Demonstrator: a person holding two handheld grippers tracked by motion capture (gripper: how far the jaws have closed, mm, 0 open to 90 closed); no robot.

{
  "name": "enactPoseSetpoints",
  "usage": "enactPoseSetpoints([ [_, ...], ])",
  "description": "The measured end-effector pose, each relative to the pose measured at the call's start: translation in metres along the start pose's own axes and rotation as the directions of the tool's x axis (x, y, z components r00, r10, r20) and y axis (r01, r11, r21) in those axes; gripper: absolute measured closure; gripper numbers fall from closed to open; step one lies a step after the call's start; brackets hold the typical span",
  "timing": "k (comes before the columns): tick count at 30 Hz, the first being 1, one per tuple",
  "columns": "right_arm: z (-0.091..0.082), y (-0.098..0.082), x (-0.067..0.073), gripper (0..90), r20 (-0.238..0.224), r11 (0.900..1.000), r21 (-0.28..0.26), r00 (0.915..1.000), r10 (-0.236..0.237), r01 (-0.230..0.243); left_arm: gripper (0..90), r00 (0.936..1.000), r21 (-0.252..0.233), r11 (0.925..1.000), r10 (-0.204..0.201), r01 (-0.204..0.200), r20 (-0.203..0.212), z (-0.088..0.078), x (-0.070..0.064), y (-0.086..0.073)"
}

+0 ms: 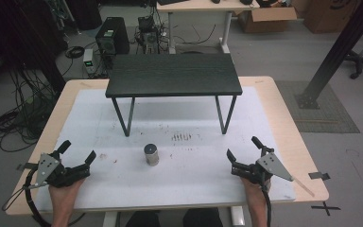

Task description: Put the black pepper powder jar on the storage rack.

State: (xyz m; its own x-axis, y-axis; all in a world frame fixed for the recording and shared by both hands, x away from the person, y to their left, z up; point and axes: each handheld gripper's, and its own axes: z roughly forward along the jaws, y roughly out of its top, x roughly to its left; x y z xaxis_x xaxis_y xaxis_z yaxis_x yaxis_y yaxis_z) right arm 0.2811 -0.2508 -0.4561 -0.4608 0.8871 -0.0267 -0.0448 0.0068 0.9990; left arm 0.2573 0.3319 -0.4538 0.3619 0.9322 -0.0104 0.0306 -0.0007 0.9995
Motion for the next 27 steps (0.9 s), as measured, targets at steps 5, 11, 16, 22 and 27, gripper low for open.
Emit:
enactPoseSetpoints([
  [5, 0.0002, 0.0001, 0.0001, 0.1, -0.001, 1.0, 0.003, 1.0, -0.001, 0.001, 0.3, 0.9998, 0.001, 1.0, -0.003, 0.003, -0.019, 0.0003, -0.0004, 0.0001],
  [11, 0.0002, 0.0001, 0.0002, 0.1, -0.001, 1.0, 0.003, 1.0, -0.002, 0.002, 0.3, 0.9998, 0.0, 1.0, -0.006, 0.006, -0.017, 0.0001, 0.0, 0.0],
  [16, 0.0001, 0.0, 0.0002, 0.1, 0.0, 1.0, 0.002, 1.0, -0.001, 0.001, 0.4, 0.9998, -0.004, 1.0, -0.001, 0.001, -0.017, -0.0003, -0.0005, -0.0001],
  [22, 0.0, 0.0, 0.0001, 0.1, 0.0, 1.0, 0.0, 1.0, -0.002, 0.002, 0.4, 0.9998, -0.007, 1.0, 0.0, -0.001, -0.017, -0.0006, -0.0005, -0.0002],
  [27, 0.0, 0.0, 0.0001, 0.1, 0.0, 1.0, -0.001, 1.0, -0.001, 0.001, 0.3, 0.9998, -0.009, 0.9999, -0.007, 0.007, -0.017, -0.0006, 0.0, -0.0001],
])
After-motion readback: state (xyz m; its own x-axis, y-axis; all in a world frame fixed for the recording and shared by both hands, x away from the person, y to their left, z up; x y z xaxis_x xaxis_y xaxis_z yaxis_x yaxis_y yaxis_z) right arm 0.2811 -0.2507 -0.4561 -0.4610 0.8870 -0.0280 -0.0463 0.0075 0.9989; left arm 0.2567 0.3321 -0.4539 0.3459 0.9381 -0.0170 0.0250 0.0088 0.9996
